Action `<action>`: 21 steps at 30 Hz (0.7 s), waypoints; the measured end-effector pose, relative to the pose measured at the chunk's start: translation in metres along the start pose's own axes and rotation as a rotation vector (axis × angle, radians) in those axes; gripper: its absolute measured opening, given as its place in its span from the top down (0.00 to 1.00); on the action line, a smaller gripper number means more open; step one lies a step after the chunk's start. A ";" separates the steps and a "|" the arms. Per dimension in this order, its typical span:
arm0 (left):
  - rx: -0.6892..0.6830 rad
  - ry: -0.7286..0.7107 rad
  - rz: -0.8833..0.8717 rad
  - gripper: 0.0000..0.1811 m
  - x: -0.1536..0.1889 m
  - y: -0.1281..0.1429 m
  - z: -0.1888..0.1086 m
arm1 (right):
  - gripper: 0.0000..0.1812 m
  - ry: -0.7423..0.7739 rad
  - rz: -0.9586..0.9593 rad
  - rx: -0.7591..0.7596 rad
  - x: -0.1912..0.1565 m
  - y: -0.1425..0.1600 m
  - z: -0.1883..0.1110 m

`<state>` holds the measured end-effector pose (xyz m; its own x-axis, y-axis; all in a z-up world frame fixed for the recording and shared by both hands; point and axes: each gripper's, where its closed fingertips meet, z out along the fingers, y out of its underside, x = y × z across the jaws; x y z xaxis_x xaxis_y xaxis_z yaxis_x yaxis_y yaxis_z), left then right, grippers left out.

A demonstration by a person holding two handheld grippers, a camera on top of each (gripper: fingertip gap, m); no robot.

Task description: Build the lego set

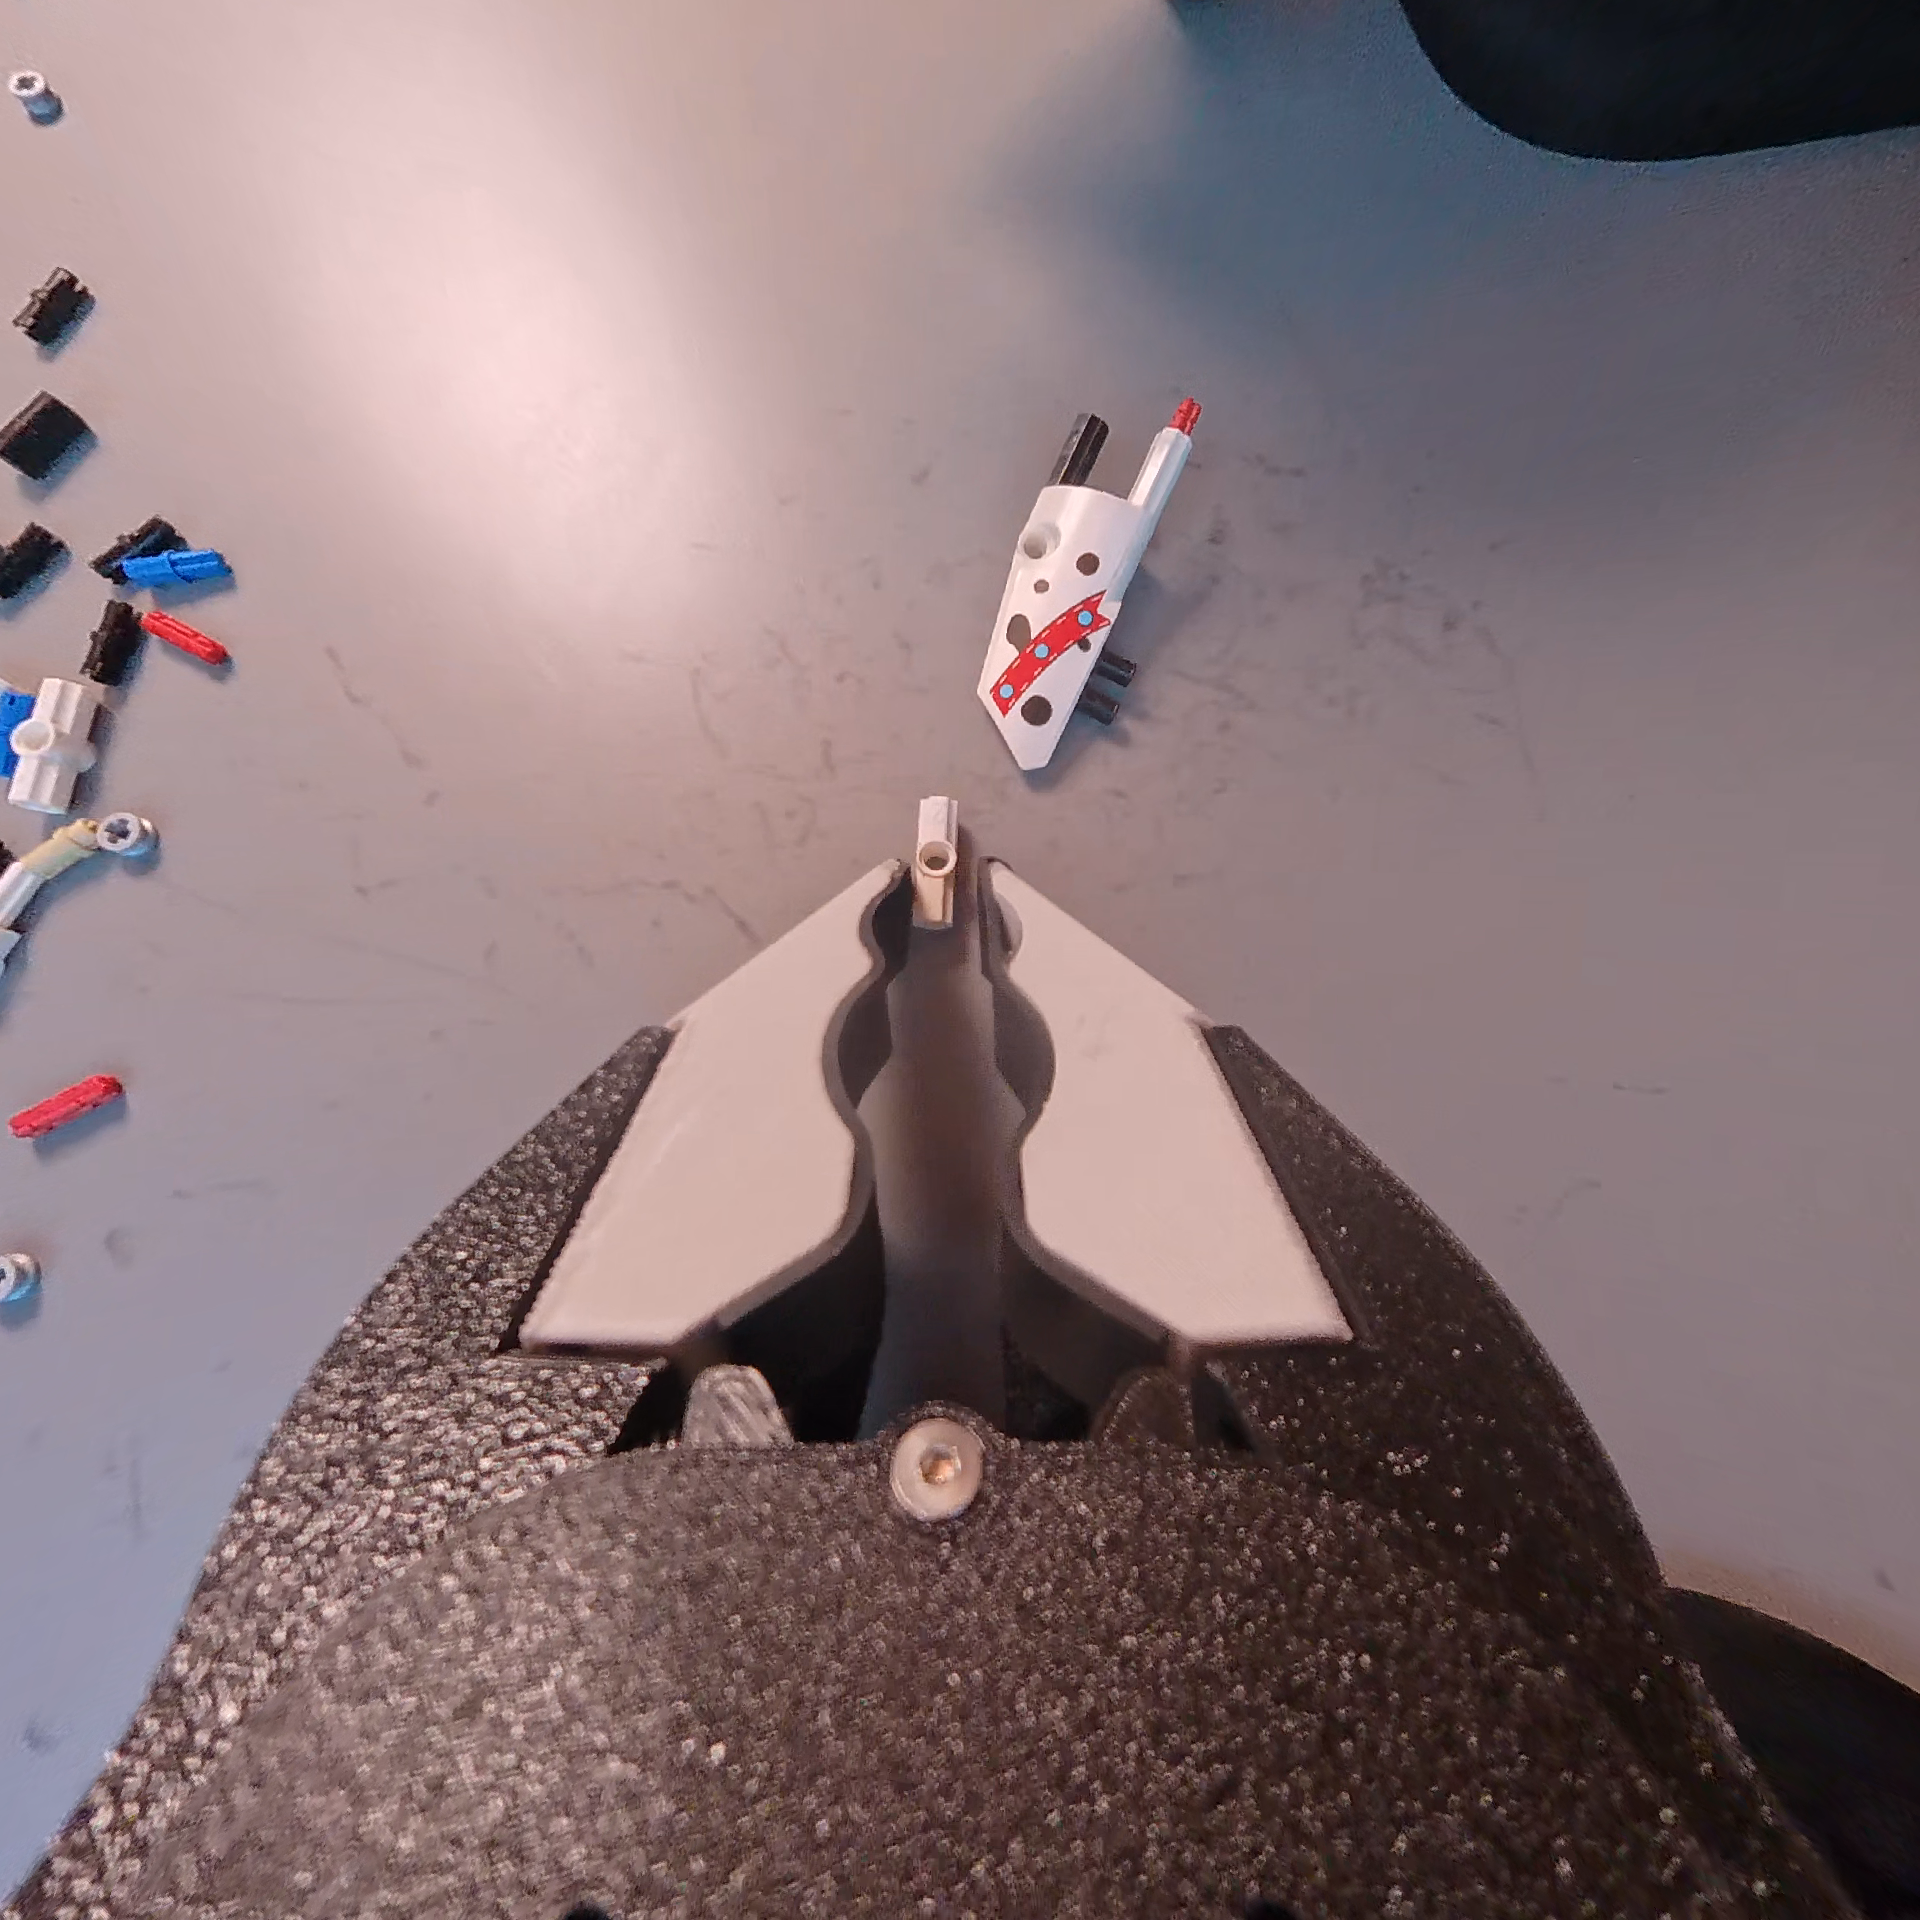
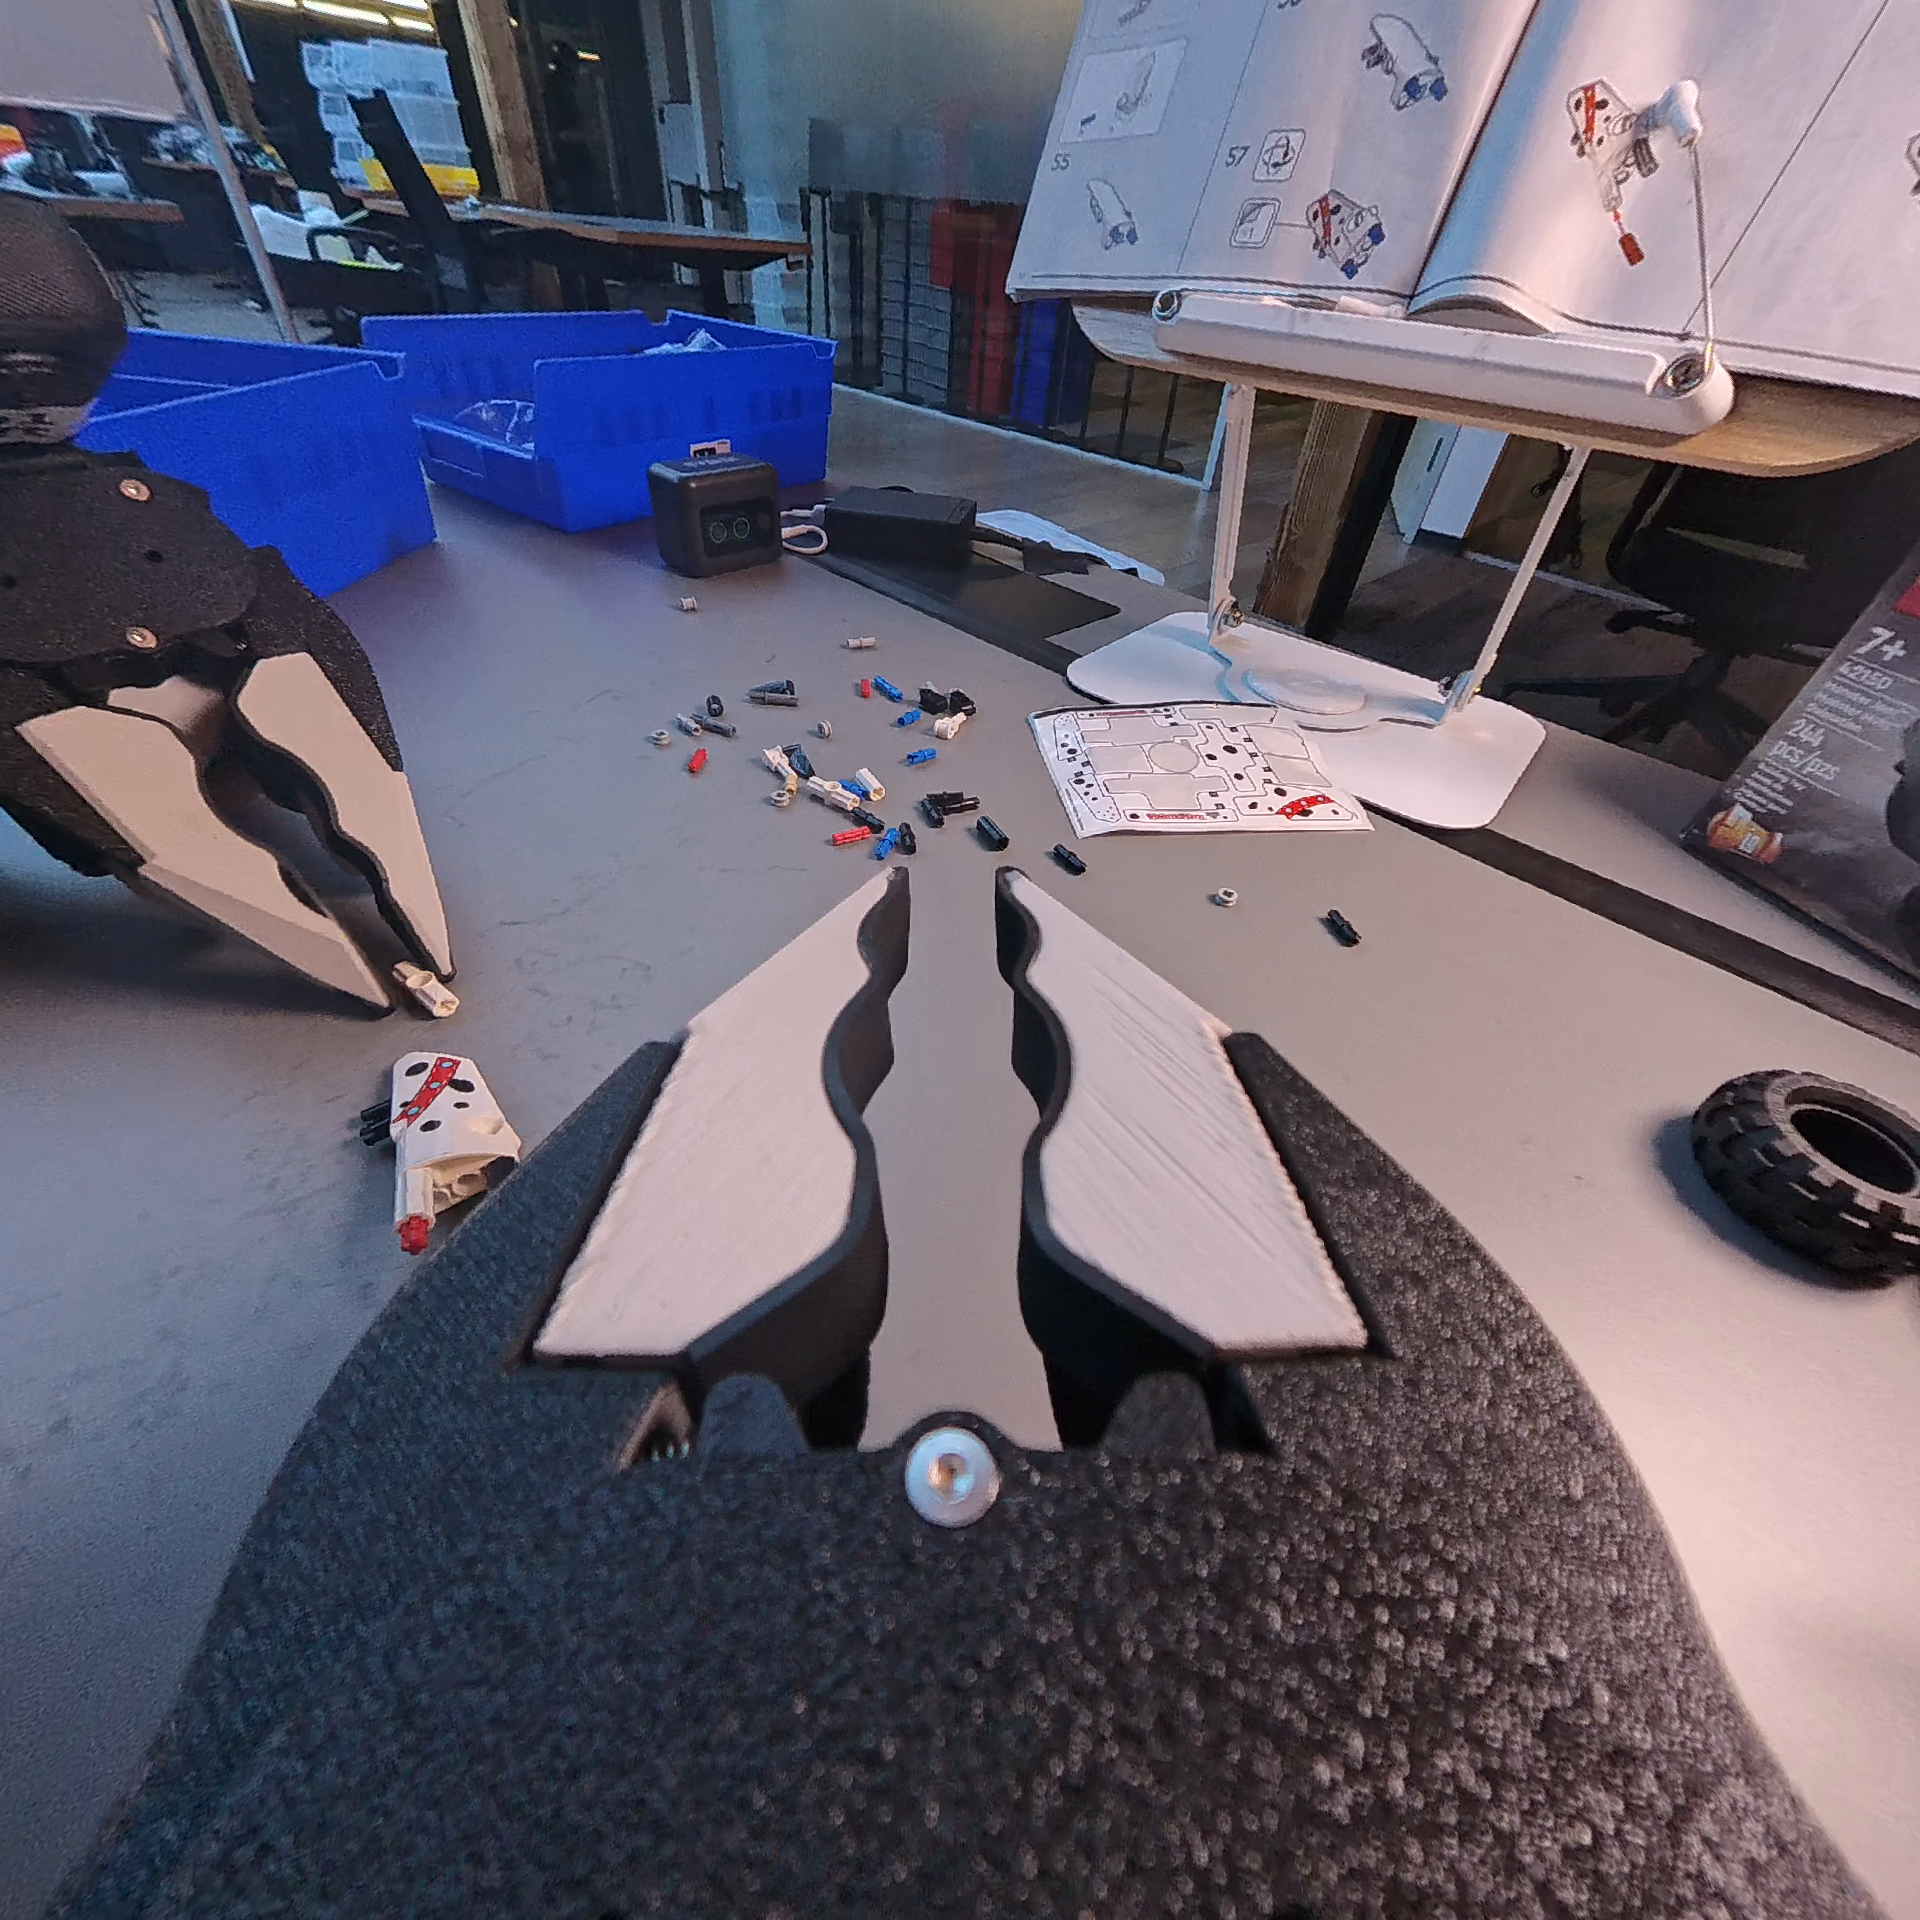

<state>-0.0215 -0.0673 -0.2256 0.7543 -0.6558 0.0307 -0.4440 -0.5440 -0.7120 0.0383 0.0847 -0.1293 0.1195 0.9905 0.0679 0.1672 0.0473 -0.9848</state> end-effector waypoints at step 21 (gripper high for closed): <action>0.337 -0.407 -0.193 0.77 -0.082 -0.028 -0.049 | 0.89 -0.009 -0.024 0.007 -0.005 -0.002 0.000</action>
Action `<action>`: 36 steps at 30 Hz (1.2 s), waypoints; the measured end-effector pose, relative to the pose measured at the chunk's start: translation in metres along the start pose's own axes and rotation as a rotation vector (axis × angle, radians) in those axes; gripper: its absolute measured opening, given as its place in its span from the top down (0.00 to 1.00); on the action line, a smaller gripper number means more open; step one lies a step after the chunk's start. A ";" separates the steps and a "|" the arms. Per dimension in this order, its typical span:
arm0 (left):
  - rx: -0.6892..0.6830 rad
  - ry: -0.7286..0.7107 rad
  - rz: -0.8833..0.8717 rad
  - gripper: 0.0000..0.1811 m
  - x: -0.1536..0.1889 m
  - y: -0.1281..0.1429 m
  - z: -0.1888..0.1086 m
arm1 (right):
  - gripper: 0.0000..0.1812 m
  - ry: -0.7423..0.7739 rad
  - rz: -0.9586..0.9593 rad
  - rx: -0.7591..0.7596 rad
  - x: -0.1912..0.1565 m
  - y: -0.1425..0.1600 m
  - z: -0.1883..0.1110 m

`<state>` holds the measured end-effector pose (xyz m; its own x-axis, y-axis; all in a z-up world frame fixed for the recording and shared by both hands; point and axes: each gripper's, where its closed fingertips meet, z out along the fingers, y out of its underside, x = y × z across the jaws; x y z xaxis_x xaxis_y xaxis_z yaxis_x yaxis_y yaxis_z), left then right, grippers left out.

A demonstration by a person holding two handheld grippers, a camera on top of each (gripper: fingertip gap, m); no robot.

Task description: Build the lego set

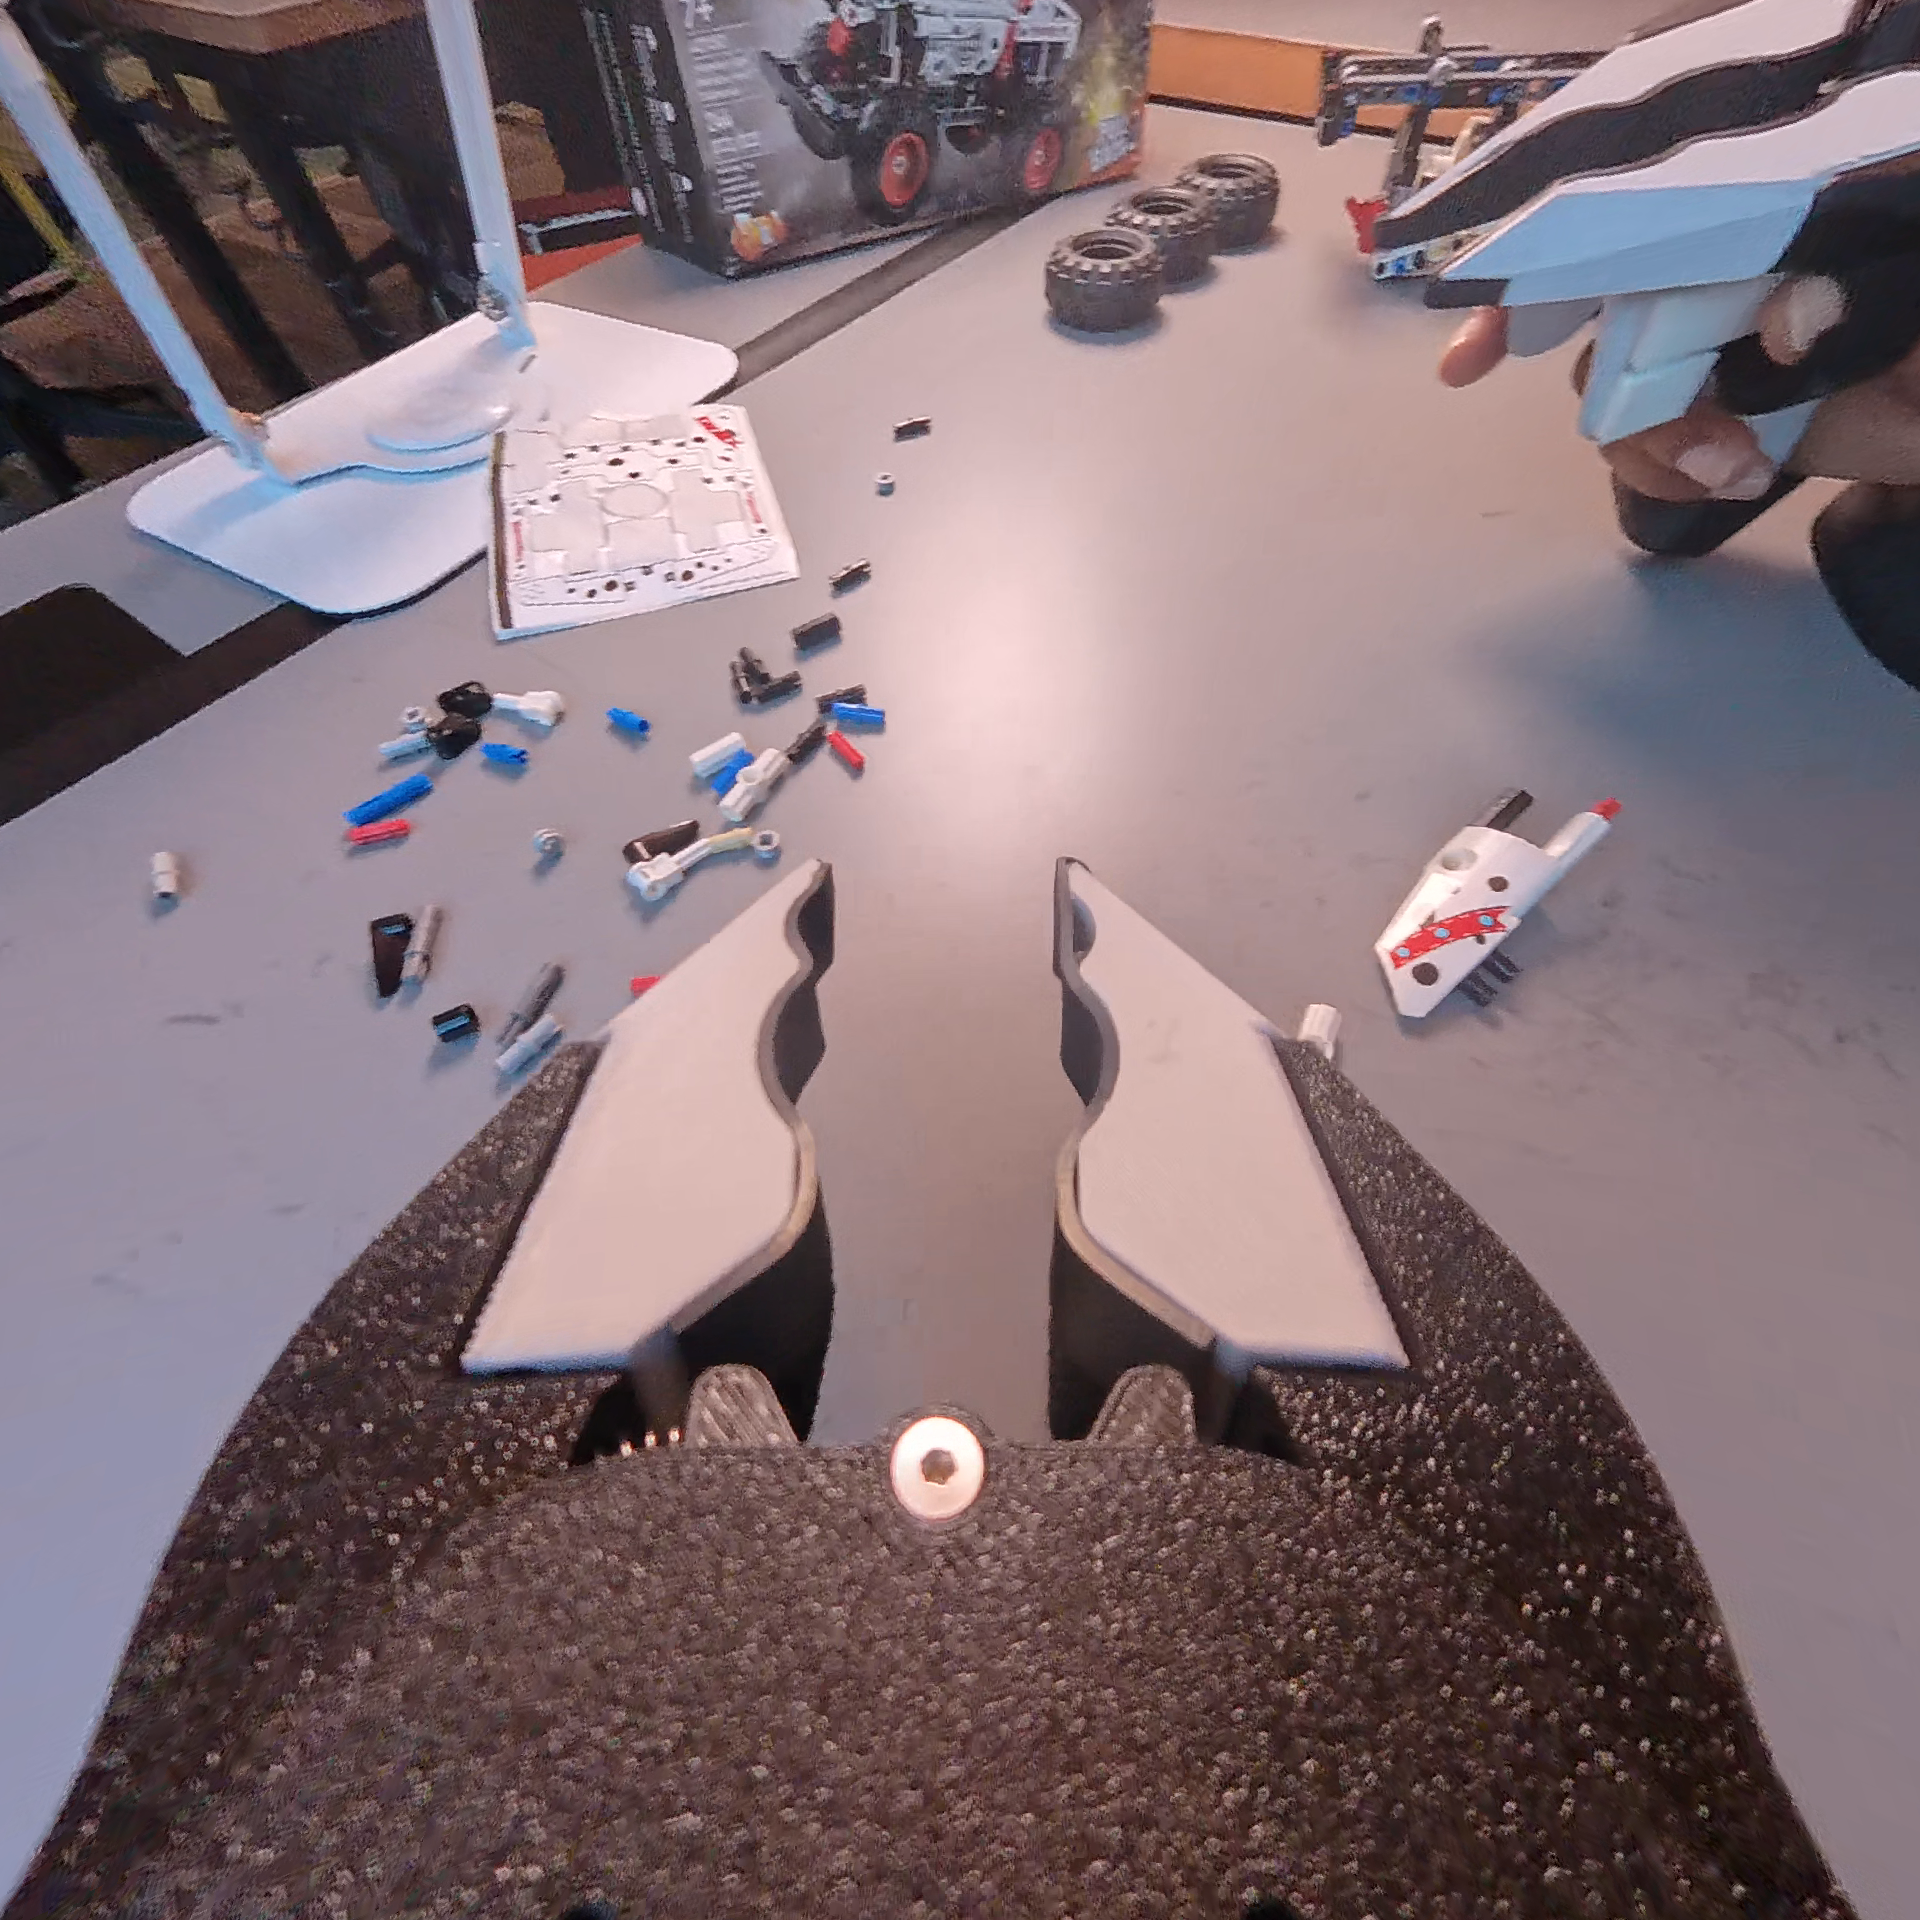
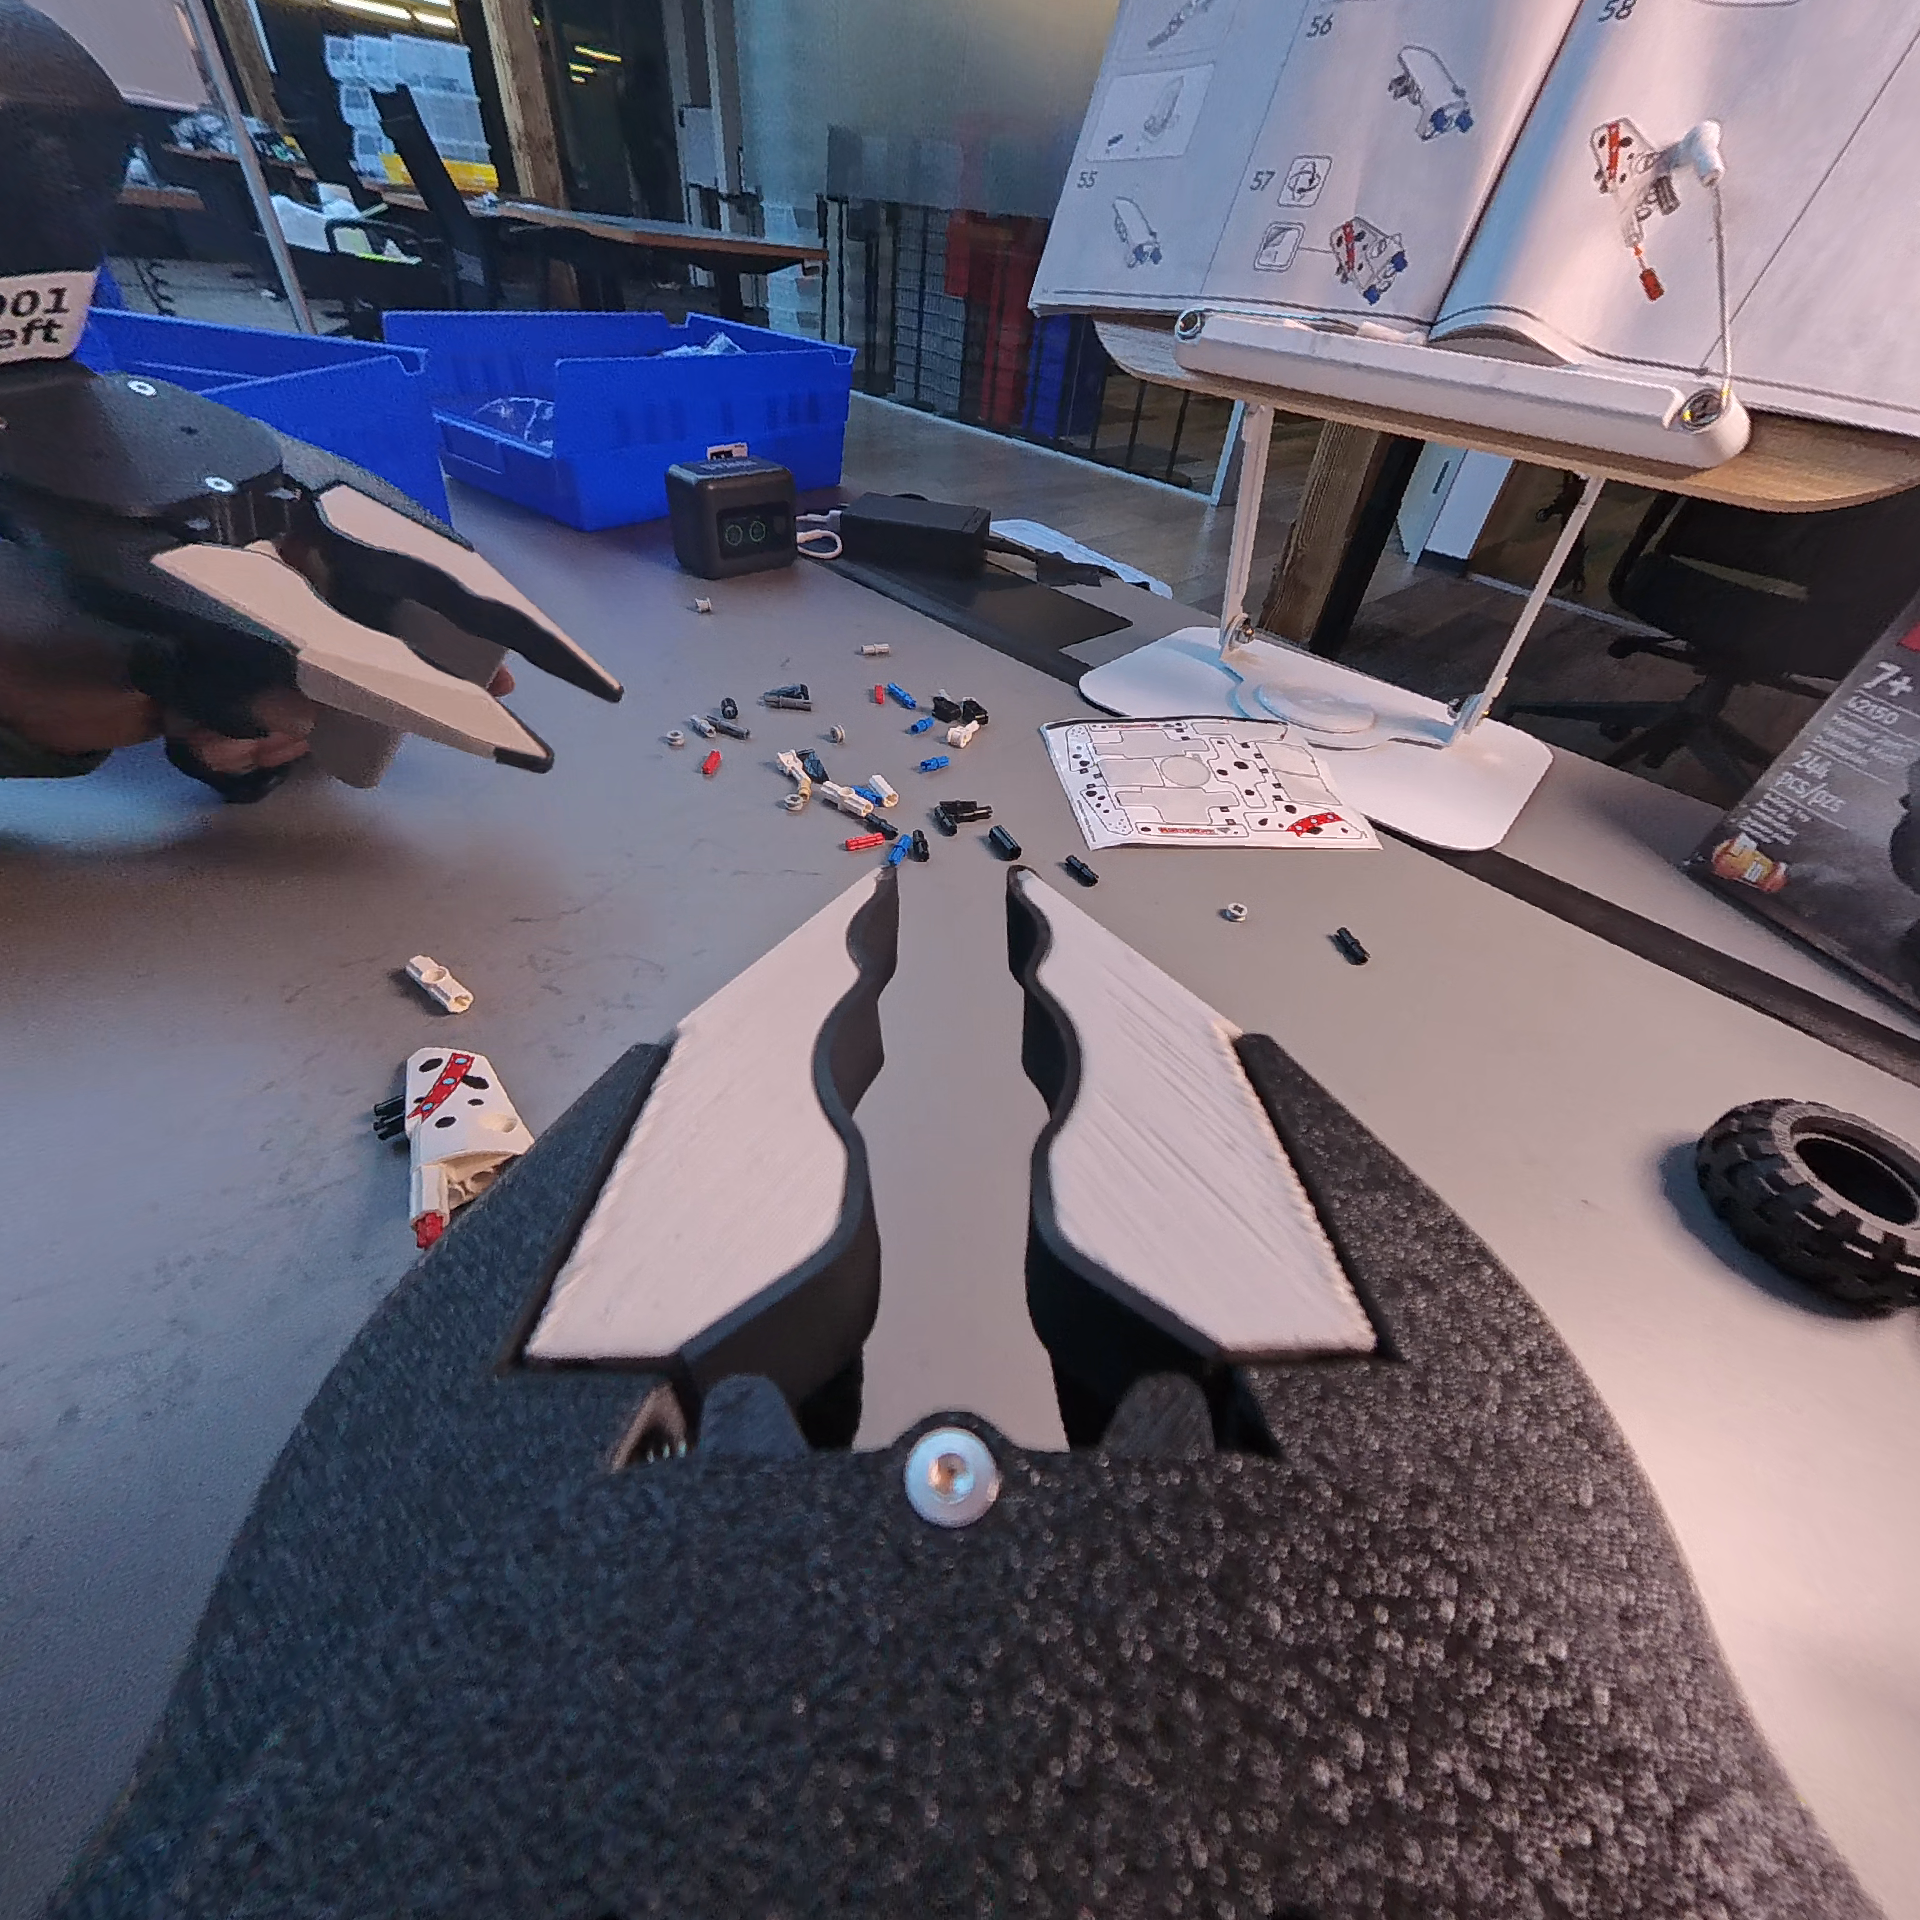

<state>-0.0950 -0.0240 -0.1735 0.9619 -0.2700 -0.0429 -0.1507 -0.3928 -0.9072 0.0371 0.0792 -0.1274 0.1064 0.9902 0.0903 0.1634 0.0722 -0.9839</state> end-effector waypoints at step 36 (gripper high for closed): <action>-0.180 -0.348 -0.015 1.00 -0.134 0.010 0.048 | 0.88 -0.032 -0.075 -0.050 -0.010 0.009 0.004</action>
